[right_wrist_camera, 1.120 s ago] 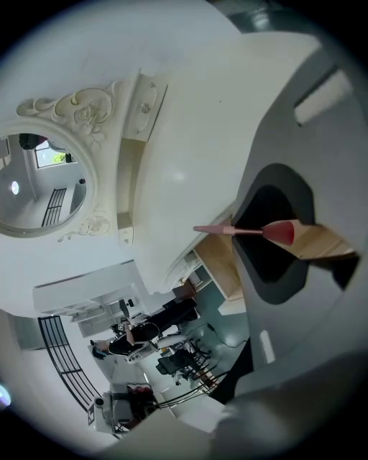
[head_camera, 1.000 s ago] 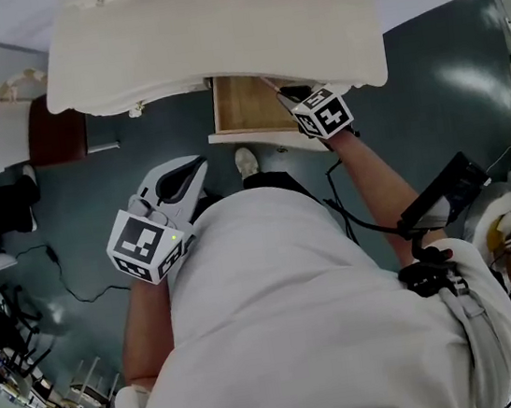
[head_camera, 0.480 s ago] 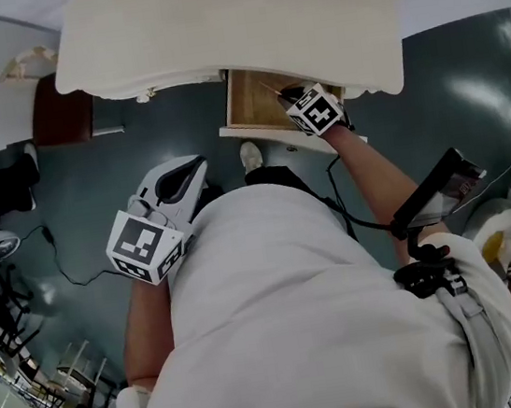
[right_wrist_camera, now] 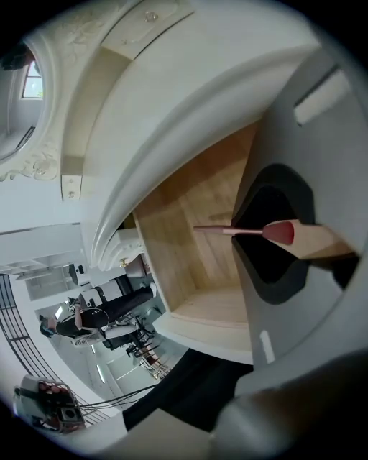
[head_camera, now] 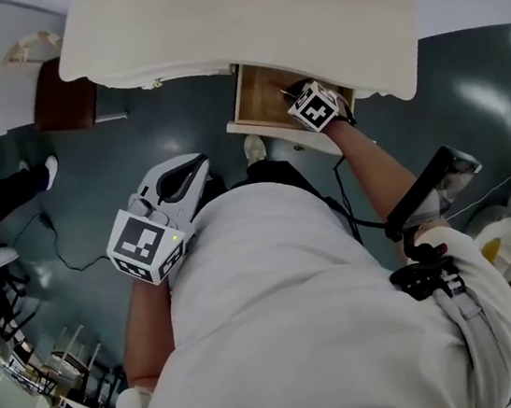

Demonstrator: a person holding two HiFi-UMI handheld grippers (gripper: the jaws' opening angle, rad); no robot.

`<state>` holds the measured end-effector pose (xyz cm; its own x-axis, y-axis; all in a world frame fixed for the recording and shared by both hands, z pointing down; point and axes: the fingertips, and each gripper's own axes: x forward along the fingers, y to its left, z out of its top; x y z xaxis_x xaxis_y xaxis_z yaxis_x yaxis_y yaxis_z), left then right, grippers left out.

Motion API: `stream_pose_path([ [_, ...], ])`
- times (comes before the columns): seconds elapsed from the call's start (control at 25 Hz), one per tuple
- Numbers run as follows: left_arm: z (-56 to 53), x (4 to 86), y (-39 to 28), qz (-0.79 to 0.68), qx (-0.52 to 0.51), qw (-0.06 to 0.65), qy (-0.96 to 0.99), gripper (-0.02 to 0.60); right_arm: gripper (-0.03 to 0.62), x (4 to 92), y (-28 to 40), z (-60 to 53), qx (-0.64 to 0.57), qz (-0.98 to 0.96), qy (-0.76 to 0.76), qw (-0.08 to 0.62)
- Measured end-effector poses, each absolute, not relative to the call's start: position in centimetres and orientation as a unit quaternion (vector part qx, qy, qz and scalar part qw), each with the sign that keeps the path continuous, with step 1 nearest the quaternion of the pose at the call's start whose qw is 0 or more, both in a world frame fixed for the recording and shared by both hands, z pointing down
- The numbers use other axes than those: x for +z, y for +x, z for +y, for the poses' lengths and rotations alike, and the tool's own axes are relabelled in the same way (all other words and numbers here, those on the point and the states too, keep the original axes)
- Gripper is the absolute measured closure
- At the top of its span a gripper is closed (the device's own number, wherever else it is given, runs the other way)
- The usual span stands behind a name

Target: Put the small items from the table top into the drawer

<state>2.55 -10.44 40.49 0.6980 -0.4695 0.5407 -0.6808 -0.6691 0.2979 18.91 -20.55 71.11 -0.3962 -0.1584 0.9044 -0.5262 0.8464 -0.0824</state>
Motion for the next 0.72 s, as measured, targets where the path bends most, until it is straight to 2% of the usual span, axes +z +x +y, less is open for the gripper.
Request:
stream_pose_path([
  [0.72, -13.7, 42.7, 2.6, -0.319, 0.231, 0.273, 0.878, 0.58, 0.546, 76.5, 18.9, -21.7, 0.19, -0.799, 0.166, 0.545],
])
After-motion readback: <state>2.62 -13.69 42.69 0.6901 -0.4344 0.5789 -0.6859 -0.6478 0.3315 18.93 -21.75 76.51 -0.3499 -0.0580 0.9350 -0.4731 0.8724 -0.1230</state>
